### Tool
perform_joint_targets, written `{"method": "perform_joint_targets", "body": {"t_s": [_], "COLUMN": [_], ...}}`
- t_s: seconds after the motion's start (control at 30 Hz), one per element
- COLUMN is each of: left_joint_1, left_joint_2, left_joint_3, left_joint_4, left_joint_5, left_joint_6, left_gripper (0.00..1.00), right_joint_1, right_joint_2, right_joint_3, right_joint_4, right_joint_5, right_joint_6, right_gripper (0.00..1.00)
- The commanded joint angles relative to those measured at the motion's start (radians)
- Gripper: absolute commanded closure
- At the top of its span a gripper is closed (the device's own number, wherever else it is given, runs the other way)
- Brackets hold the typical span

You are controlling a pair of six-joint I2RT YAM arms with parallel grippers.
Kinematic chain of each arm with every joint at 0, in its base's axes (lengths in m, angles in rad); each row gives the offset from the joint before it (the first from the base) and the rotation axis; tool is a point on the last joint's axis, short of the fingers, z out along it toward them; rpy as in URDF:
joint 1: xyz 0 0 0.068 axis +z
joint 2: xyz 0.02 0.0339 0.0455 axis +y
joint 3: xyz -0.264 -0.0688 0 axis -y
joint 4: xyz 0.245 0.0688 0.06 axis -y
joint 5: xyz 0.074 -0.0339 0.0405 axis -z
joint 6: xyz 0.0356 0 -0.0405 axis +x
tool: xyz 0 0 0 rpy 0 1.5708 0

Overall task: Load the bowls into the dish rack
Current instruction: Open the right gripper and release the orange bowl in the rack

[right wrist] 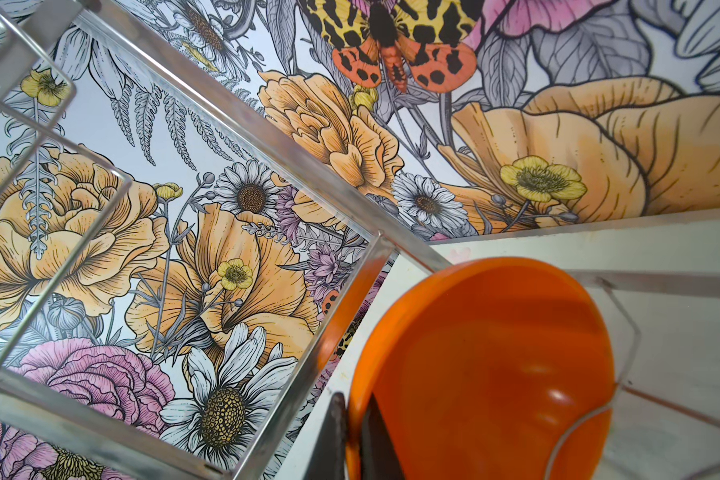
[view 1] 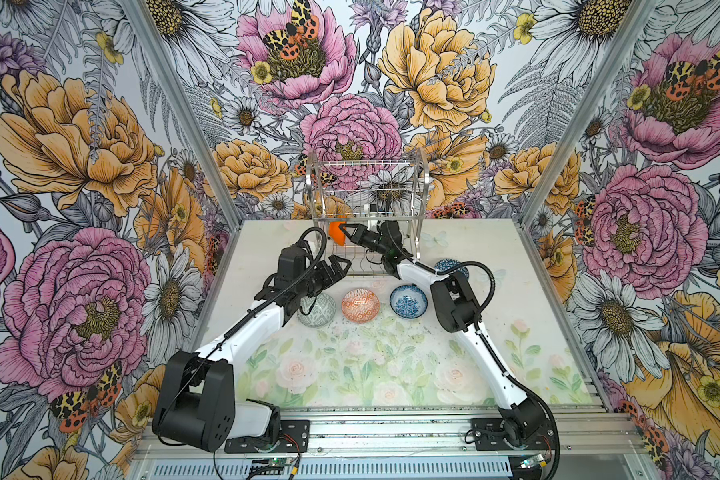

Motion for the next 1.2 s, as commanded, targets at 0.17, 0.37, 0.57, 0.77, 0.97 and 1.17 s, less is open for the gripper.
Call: {"method": "perform_joint_targets", "body": {"t_s": [0.17, 0.37, 0.57, 0.77, 0.97, 1.17], "left_joint_1": [0.006, 0.008, 0.008, 0.008, 0.01, 0.01], "left_joint_2": [0.01, 0.01, 0.007, 0.007, 0.007, 0.004], "left_joint_3": [0.023, 0.023, 0.023, 0.023, 0.024, 0.022], "left_joint_4": [0.021, 0.021, 0.021, 0.021, 0.021, 0.021], "left_joint_5": [-0.006, -0.005, -0.004, -0.005, -0.003, -0.002], "left_joint_6": [0.005, 0.006, 0.006, 0.005, 0.004, 0.004], "left_gripper": [0.01, 0.01, 0.01, 0.01, 0.01, 0.01], "right_joint_1": [-0.001, 0.003, 0.003, 0.004, 0.006, 0.007], "right_joint_2": [-0.008, -0.009, -0.012, -0.033, -0.071, -0.105], "right_joint_3": [-0.03, -0.03, -0.032, -0.067, -0.13, -0.19], "right_joint_4": [-0.133, -0.127, -0.118, -0.094, -0.063, -0.033], "right_joint_5": [-0.01, -0.016, -0.022, -0.02, -0.009, -0.003], "right_joint_6": [-0.046, -0.046, -0.041, -0.04, -0.045, -0.053], "right_gripper": [0.85, 0.84, 0.79, 0.76, 0.73, 0.69]}}
